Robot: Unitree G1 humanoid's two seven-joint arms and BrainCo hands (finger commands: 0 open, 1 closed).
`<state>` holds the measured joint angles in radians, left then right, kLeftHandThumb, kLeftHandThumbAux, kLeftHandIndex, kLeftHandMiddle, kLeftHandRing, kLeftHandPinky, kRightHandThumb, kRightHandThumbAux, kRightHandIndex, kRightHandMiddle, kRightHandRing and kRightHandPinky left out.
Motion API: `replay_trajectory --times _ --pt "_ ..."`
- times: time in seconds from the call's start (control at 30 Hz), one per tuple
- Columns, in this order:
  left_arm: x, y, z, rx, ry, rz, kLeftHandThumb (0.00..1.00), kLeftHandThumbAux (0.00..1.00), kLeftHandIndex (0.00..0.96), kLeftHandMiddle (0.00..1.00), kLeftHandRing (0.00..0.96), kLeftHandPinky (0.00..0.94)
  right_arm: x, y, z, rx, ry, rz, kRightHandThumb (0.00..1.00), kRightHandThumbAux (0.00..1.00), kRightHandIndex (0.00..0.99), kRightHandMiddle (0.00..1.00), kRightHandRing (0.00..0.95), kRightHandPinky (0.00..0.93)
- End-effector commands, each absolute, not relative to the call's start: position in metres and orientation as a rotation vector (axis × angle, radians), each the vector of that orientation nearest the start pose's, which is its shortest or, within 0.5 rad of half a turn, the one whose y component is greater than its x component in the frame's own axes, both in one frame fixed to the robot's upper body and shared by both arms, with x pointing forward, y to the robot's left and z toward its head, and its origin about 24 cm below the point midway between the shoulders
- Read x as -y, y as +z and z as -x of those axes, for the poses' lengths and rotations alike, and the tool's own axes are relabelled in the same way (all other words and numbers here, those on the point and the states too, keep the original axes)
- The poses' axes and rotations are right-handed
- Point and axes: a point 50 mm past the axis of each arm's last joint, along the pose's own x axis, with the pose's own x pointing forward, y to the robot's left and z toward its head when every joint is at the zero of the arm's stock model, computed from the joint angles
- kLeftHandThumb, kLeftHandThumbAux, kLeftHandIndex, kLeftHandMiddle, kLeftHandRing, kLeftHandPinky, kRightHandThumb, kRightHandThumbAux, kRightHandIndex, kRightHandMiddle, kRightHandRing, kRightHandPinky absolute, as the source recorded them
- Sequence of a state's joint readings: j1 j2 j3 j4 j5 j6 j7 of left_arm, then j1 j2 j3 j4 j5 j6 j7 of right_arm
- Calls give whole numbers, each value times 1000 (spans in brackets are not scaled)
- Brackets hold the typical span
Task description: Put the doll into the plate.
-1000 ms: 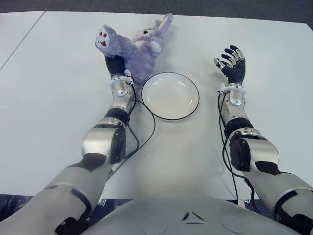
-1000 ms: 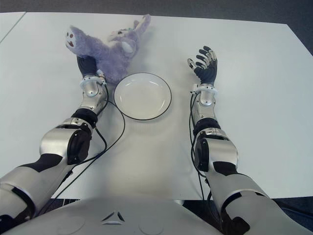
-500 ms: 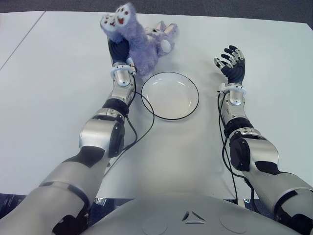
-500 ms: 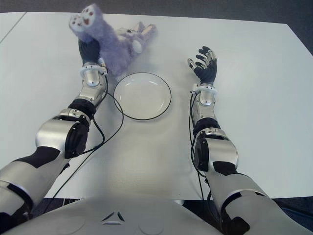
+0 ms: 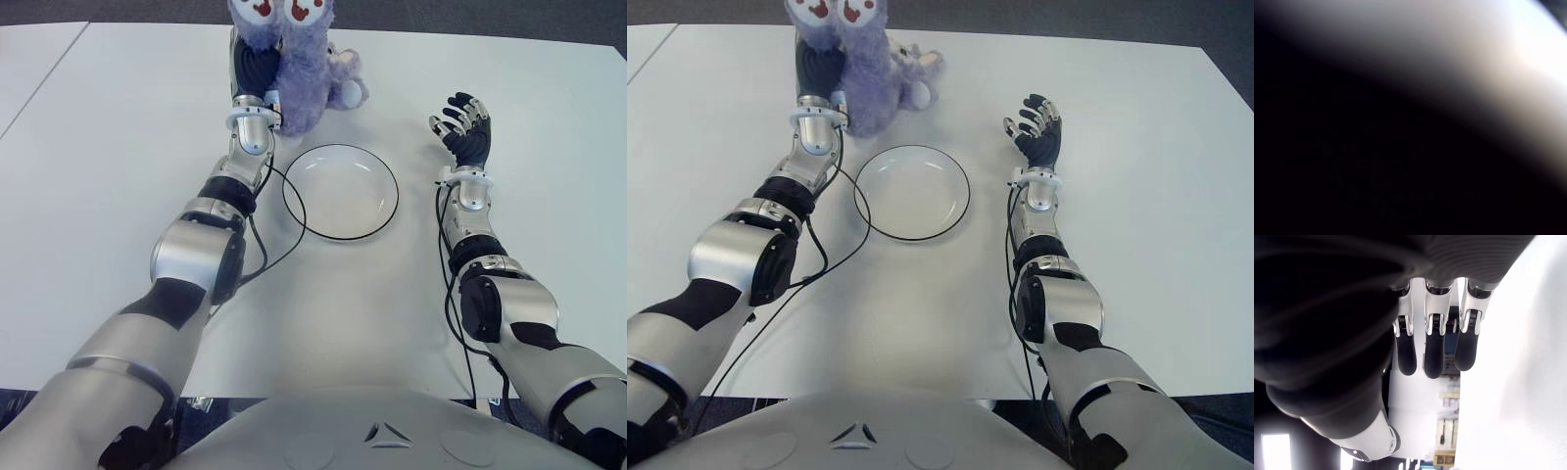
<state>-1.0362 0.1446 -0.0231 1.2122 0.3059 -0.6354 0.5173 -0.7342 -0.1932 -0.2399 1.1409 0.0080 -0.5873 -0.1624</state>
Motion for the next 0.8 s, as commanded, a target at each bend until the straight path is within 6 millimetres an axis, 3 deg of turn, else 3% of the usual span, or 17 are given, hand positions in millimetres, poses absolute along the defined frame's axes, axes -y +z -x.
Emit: replay_trajectory --times 0.03,0.43,0.8 --pt "-115 214 -395 796 179 -467 718 704 442 897 898 884 180 -75 -260 -357 -247 19 344 940 239 262 262 292" --pt "-107 210 -380 921 114 -519 724 702 443 894 897 897 179 -75 -260 -363 -249 14 327 939 246 260 260 285" --pt "-114 214 -371 985 59 -562 735 698 443 886 884 887 178 -75 -261 -367 -248 4 316 937 250 261 260 290"
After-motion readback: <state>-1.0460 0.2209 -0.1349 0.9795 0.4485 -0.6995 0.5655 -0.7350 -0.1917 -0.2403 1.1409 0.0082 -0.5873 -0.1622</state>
